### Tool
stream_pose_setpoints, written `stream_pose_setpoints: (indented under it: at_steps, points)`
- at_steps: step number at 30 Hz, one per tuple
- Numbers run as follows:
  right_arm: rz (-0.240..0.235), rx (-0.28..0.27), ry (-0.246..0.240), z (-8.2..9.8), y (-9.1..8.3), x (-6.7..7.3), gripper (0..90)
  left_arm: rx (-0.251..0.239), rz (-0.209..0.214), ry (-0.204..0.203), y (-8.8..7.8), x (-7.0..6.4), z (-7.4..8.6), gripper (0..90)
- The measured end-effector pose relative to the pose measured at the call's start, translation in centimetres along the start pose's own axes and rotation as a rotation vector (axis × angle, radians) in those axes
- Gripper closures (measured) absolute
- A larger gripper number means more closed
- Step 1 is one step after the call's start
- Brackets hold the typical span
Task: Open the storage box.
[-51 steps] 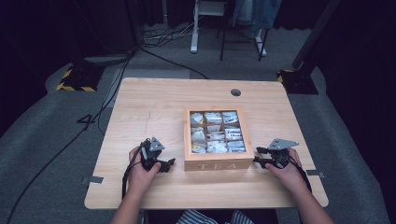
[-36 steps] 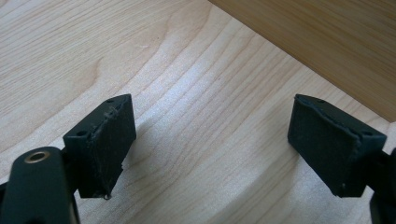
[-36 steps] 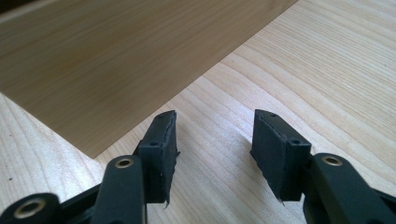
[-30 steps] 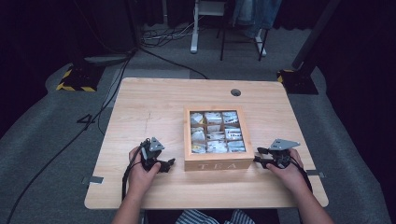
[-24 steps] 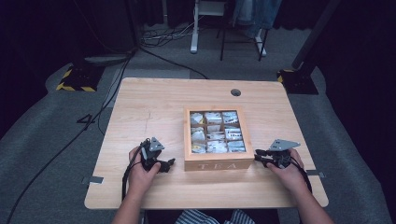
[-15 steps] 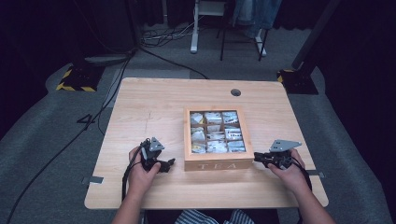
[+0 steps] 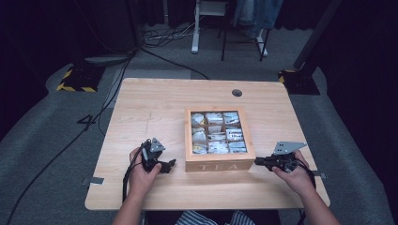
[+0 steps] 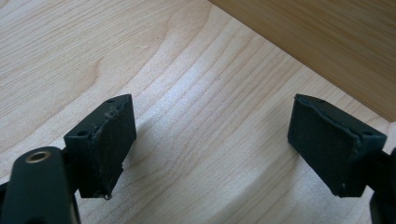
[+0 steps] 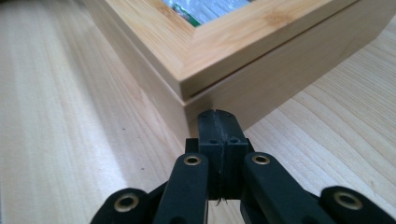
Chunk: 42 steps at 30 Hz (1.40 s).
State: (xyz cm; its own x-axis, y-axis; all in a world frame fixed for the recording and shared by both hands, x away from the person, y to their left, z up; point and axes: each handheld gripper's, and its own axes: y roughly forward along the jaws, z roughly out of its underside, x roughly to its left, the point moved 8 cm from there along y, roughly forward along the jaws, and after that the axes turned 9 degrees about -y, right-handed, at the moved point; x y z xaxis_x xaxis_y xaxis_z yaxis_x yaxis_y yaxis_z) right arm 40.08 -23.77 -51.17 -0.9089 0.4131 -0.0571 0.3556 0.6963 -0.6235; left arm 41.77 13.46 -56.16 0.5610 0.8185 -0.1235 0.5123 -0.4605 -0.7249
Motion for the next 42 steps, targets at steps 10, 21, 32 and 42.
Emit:
stream_pose_setpoints:
  at_steps: [10, 21, 32, 42]
  points:
    - [-0.010, -0.045, 0.023, -0.5, -0.7, 0.1, 90.0, 0.000, 0.000, 0.001, 0.0, 0.0, 0.0, 16.0]
    - [-0.044, -0.046, 0.017, -0.7, -1.2, 0.6, 90.0, 0.000, -0.001, 0.000, 0.0, 0.0, 0.0, 16.0]
    - [-0.046, -0.090, 0.034, -1.3, -1.3, 0.9, 90.0, 0.000, -0.001, 0.000, 0.0, 0.0, 0.0, 16.0]
    - [0.014, -0.178, 0.067, -3.0, -2.3, 0.8, 90.0, 0.000, -0.001, 0.000, 0.0, 0.0, 0.0, 16.0]
